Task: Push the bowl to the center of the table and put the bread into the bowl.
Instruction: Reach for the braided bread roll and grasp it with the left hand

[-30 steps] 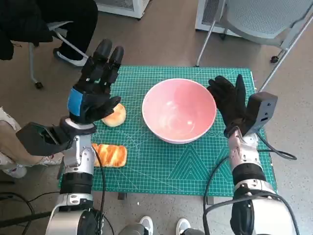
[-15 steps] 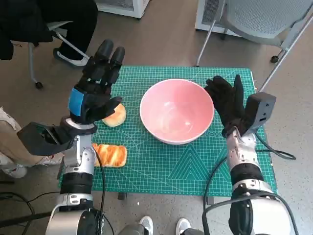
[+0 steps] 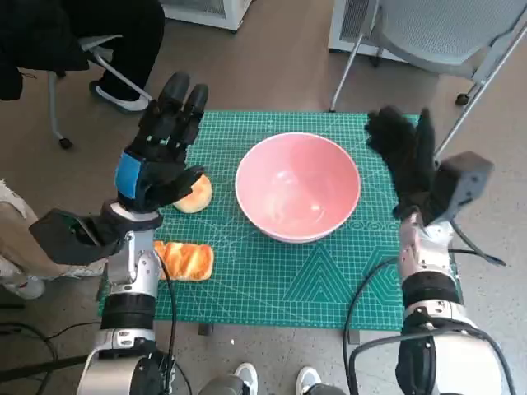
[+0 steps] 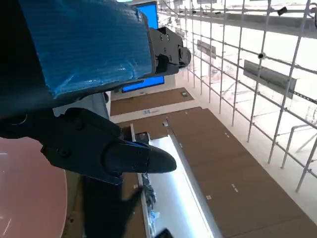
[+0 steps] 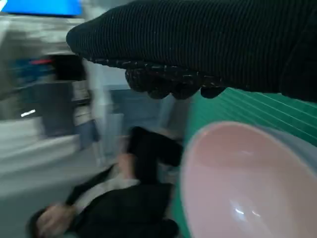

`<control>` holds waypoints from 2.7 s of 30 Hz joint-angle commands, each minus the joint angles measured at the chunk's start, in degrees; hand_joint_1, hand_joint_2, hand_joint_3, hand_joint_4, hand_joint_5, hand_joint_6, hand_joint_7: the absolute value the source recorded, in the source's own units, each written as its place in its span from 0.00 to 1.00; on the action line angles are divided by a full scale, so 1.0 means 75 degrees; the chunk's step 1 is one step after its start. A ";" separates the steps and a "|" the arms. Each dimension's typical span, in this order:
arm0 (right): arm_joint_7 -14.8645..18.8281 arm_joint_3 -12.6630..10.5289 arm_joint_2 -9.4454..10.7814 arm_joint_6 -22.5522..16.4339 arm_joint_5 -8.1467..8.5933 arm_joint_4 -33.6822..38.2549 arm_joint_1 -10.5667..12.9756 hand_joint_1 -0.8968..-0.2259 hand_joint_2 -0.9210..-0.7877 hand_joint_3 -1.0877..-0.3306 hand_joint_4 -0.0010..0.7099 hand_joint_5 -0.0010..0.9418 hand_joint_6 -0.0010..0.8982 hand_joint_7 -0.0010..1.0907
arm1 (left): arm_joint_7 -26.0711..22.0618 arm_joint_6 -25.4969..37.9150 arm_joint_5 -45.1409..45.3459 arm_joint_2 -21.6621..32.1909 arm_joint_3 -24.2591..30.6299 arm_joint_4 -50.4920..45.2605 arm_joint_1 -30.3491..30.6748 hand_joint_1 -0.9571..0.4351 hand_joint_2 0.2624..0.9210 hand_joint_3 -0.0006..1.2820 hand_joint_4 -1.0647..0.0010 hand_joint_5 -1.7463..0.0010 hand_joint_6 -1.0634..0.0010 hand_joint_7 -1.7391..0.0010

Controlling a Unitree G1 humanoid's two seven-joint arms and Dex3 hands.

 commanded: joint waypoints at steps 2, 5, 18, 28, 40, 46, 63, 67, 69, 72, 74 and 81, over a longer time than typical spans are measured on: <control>0.0819 0.0050 0.0288 -0.0930 0.0404 -0.0489 0.0284 0.31 0.00 0.37 0.19 0.00 0.24 0.07 | 0.0110 0.0032 0.0090 -0.0096 -0.0156 -0.0175 0.0086 0.31 1.00 0.19 0.96 1.00 0.85 0.97; 0.1282 0.0170 0.0481 -0.1611 0.0624 -0.1040 0.0435 0.30 0.00 0.39 0.19 0.00 0.24 0.07 | 0.0113 0.0098 0.0062 -0.0119 -0.0211 -0.0202 0.0075 0.31 1.00 0.18 0.97 1.00 0.85 0.97; 0.2255 0.0520 0.0678 -0.1962 0.1286 -0.1926 0.0583 0.28 0.00 0.44 0.23 0.01 0.26 0.10 | 0.0020 0.0245 -0.0044 -0.0166 -0.0325 -0.0238 0.0059 0.30 1.00 0.17 0.98 1.00 0.85 0.97; 0.2009 0.0620 0.0603 -0.1817 0.1213 -0.1891 0.0586 0.29 0.00 0.45 0.23 0.01 0.25 0.11 | -0.0056 0.0305 -0.0087 -0.0108 -0.0297 -0.0265 0.0084 0.30 1.00 0.15 0.97 1.00 0.85 0.97; 0.1879 0.0688 0.0643 -0.1817 0.1194 -0.1845 0.0586 0.31 0.00 0.45 0.22 0.01 0.25 0.12 | 0.0332 0.0447 0.0368 0.0286 -0.0395 -0.1497 0.0701 0.30 1.00 0.13 0.97 1.00 0.85 0.97; 0.1823 0.0732 0.0633 -0.1831 0.1160 -0.1920 0.0632 0.31 0.00 0.45 0.22 0.01 0.24 0.12 | -0.0037 0.1826 0.1828 0.2451 -0.0523 -0.4300 0.2051 0.28 0.87 0.03 0.99 1.00 0.91 0.99; 0.1912 0.0713 0.0682 -0.1612 0.1302 -0.2045 0.0631 0.30 0.00 0.44 0.22 0.00 0.23 0.14 | -0.0333 0.4077 0.3692 0.4814 0.0659 -0.8173 0.4412 0.54 0.57 0.00 0.98 0.99 0.83 0.96; 0.1899 0.0717 0.0722 -0.1615 0.1296 -0.2012 0.0613 0.30 0.00 0.44 0.22 0.00 0.23 0.15 | -0.0137 0.4293 0.4186 0.4815 0.0597 -0.8584 0.4700 0.51 0.57 0.00 0.95 0.99 0.81 0.97; 0.1919 0.0718 0.0747 -0.1624 0.1305 -0.1993 0.0607 0.30 0.00 0.44 0.23 0.01 0.23 0.15 | -0.0009 0.4421 0.4546 0.4828 0.0474 -0.8764 0.4808 0.50 0.57 0.00 0.94 0.99 0.80 0.97; 0.1983 0.0714 0.0764 -0.1614 0.1344 -0.1956 0.0592 0.31 0.00 0.44 0.23 0.01 0.23 0.15 | 0.0107 0.4794 0.5057 0.4844 0.0223 -0.8997 0.4893 0.47 0.57 0.00 0.92 0.99 0.79 0.97; 0.2026 0.0708 0.0769 -0.1600 0.1369 -0.1935 0.0585 0.30 0.00 0.44 0.23 0.01 0.23 0.16 | 0.0109 0.5156 0.5389 0.4859 0.0006 -0.9146 0.4892 0.45 0.57 0.00 0.91 0.99 0.78 0.97; 0.2152 0.0715 0.0773 -0.1553 0.1487 -0.1937 0.0618 0.30 0.00 0.43 0.24 0.01 0.22 0.17 | -0.0163 0.6362 0.6645 0.5061 -0.0948 -0.9544 0.4658 0.40 0.58 0.00 0.89 0.99 0.76 0.98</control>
